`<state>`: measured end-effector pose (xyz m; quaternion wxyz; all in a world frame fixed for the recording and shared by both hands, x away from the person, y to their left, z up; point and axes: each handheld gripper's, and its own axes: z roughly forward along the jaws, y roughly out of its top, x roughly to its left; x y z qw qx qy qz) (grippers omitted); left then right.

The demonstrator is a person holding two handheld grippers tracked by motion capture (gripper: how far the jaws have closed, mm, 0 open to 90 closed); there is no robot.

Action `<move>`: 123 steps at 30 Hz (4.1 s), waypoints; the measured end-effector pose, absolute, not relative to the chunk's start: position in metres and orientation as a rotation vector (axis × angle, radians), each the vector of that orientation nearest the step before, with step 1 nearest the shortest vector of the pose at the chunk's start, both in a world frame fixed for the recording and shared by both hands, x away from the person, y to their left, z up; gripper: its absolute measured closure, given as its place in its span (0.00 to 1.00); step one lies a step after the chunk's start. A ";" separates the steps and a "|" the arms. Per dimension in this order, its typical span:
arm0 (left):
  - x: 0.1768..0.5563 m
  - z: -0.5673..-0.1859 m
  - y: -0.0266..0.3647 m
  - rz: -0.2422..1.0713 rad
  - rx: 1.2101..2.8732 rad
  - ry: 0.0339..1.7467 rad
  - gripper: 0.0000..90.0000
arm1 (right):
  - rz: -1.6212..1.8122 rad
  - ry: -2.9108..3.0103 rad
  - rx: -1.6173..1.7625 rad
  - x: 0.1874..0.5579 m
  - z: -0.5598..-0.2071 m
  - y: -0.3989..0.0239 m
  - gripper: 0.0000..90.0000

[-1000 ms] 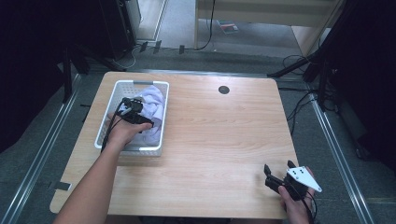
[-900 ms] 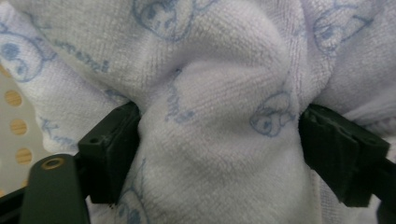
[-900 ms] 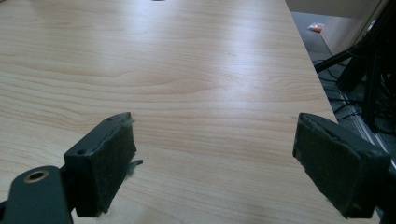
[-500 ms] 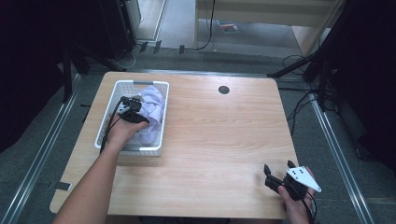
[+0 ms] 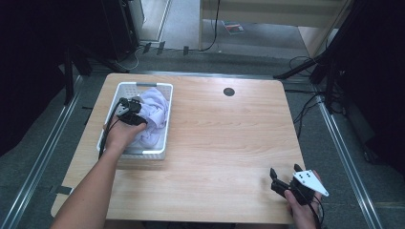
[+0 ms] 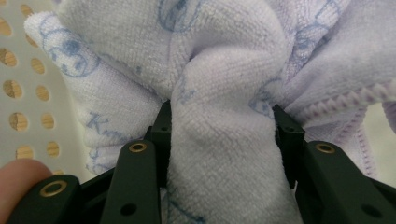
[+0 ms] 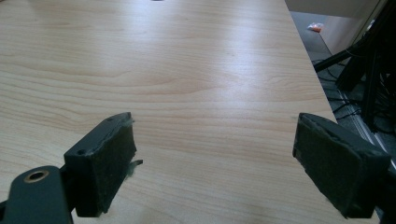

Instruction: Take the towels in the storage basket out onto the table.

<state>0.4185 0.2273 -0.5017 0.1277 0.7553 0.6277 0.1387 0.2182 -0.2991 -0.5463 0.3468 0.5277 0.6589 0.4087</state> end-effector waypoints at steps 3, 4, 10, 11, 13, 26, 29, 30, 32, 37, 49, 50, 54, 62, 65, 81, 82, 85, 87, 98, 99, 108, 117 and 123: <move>0.419 -0.501 0.229 0.394 2.182 1.830 0.65 | 1.059 1.709 1.366 0.218 -0.546 -0.299 0.15; 0.419 -0.500 0.230 0.387 2.180 1.831 0.65 | 1.060 1.709 1.366 0.218 -0.546 -0.299 0.15; 0.423 -0.492 0.240 0.280 2.135 1.834 0.66 | 1.069 1.710 1.370 0.218 -0.546 -0.300 0.15; 0.423 -0.490 0.242 0.257 2.123 1.839 0.66 | 1.069 1.710 1.371 0.219 -0.546 -0.300 0.15; 0.425 -0.486 0.244 0.237 2.118 1.832 0.66 | 1.069 1.710 1.371 0.219 -0.546 -0.300 0.15; 0.420 -0.453 0.252 0.252 2.075 1.822 0.66 | 1.070 1.710 1.372 0.218 -0.546 -0.300 0.15; 0.419 -0.441 0.255 0.265 2.070 1.816 0.66 | 1.070 1.710 1.371 0.218 -0.546 -0.300 0.15; 0.418 -0.438 0.255 0.273 2.057 1.815 0.66 | 1.070 1.710 1.371 0.218 -0.546 -0.300 0.15; 0.417 -0.430 0.256 0.277 2.049 1.808 0.66 | 1.070 1.710 1.371 0.218 -0.546 -0.300 0.15; 0.415 -0.410 0.261 0.278 2.043 1.788 0.66 | 1.068 1.709 1.372 0.219 -0.546 -0.300 0.15; 0.413 -0.372 0.265 0.292 2.009 1.773 0.65 | 1.068 1.709 1.374 0.219 -0.546 -0.300 0.15; 0.413 -0.370 0.265 0.300 2.004 1.775 0.65 | 1.068 1.710 1.374 0.219 -0.546 -0.300 0.15; 0.413 -0.361 0.265 0.309 2.003 1.770 0.65 | 1.069 1.710 1.374 0.219 -0.546 -0.300 0.15; 0.413 -0.343 0.263 0.319 1.988 1.755 0.65 | 1.070 1.710 1.373 0.219 -0.546 -0.300 0.15; 0.413 -0.339 0.260 0.319 1.984 1.746 0.65 | 1.068 1.712 1.373 0.219 -0.546 -0.300 0.15; 0.419 -0.330 0.219 0.295 2.014 1.672 0.65 | 1.075 1.711 1.373 0.219 -0.546 -0.301 0.15; 0.420 -0.331 0.215 0.289 2.013 1.667 0.65 | 1.075 1.711 1.373 0.219 -0.546 -0.301 0.15; 0.422 -0.333 0.203 0.282 2.024 1.654 0.65 | 1.075 1.711 1.374 0.219 -0.546 -0.301 0.15; 0.423 -0.334 0.194 0.277 2.030 1.646 0.65 | 1.076 1.711 1.373 0.219 -0.546 -0.301 0.15; 0.431 -0.339 0.143 0.247 2.064 1.579 0.64 | 1.077 1.716 1.367 0.219 -0.546 -0.300 0.15; 0.431 -0.340 0.138 0.244 2.066 1.573 0.64 | 1.076 1.715 1.368 0.219 -0.546 -0.300 0.15; 0.437 -0.355 0.102 0.211 2.097 1.531 0.64 | 1.080 1.716 1.369 0.219 -0.546 -0.300 0.15; 0.442 -0.375 0.069 0.166 2.113 1.495 0.64 | 1.088 1.718 1.366 0.220 -0.546 -0.301 0.15; 0.445 -0.394 0.055 0.143 2.121 1.490 0.64 | 1.091 1.718 1.365 0.220 -0.546 -0.301 0.15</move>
